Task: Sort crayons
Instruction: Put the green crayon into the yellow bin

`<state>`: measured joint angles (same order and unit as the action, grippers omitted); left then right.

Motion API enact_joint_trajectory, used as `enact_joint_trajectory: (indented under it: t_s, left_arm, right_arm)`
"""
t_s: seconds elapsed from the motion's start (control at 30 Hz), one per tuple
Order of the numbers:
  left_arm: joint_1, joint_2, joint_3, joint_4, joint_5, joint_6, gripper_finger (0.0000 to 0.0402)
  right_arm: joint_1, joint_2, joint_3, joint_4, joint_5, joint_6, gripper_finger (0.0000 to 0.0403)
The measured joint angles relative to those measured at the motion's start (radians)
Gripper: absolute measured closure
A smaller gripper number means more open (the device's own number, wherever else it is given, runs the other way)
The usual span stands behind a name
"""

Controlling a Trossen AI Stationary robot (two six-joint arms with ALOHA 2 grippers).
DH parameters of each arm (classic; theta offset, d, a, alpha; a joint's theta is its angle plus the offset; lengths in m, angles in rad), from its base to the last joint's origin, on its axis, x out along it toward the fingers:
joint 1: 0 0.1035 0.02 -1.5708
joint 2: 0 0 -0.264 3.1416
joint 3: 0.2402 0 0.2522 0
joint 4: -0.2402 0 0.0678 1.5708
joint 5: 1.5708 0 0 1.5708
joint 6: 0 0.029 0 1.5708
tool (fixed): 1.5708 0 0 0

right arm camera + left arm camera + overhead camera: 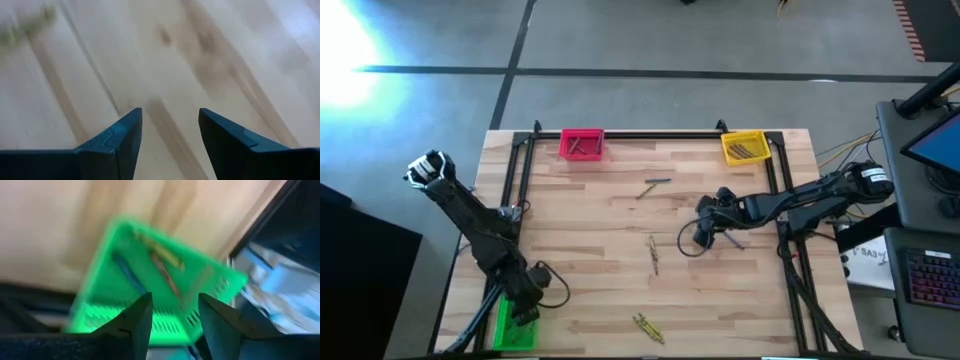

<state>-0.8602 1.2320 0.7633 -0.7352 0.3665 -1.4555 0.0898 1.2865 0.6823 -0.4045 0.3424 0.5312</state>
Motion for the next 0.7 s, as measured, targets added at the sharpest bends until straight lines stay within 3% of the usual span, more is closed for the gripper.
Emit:
enact_joint_trajectory:
  t_s: [0.1, 0.17, 0.2, 0.3, 0.33, 0.37, 0.5, 0.6, 0.7]
  left_arm:
    - [0.022, -0.025, 0.094, -0.155, -0.177, 0.151, 0.0254]
    - [0.046, -0.037, 0.168, -0.276, -0.416, 0.326, 0.0253]
    - [0.056, -0.039, 0.201, -0.315, -0.613, 0.400, 0.0253]
    - [0.062, -0.047, 0.250, -0.282, -1.357, 0.487, 0.0253]
    - [0.073, -0.049, 0.256, -0.251, -1.510, 0.521, 0.0253]
    - [0.091, -0.050, 0.263, -0.226, -1.575, 0.580, 0.0253]
    - [0.215, -0.057, 0.242, -0.207, -1.456, 0.722, 0.0253]
    - [0.321, -0.056, 0.163, -0.146, -1.377, 0.735, 0.0253]
    - [0.440, -0.057, 0.037, 0.037, -1.227, 0.853, 0.0256]
  right_arm:
    - [-0.016, 0.038, -0.011, 0.138, 0.029, 0.017, 0.0213]
    - [-0.016, 0.084, -0.011, 0.249, 0.016, 0.019, 0.0213]
    - [-0.016, 0.115, -0.012, 0.317, 0.005, 0.016, 0.0213]
    - [-0.018, 0.218, 0.007, 0.566, -0.028, -0.084, 0.0213]
    - [-0.021, 0.251, 0.027, 0.616, -0.028, -0.152, 0.0213]
    - [-0.029, 0.282, 0.057, 0.632, -0.022, -0.229, 0.0213]
    - [-0.096, 0.378, 0.253, 0.450, 0.096, -0.380, 0.0213]
    - [-0.171, 0.447, 0.413, 0.234, 0.095, -0.445, 0.0213]
    - [-0.253, 0.514, 0.513, 0.104, 0.022, -0.509, 0.0213]
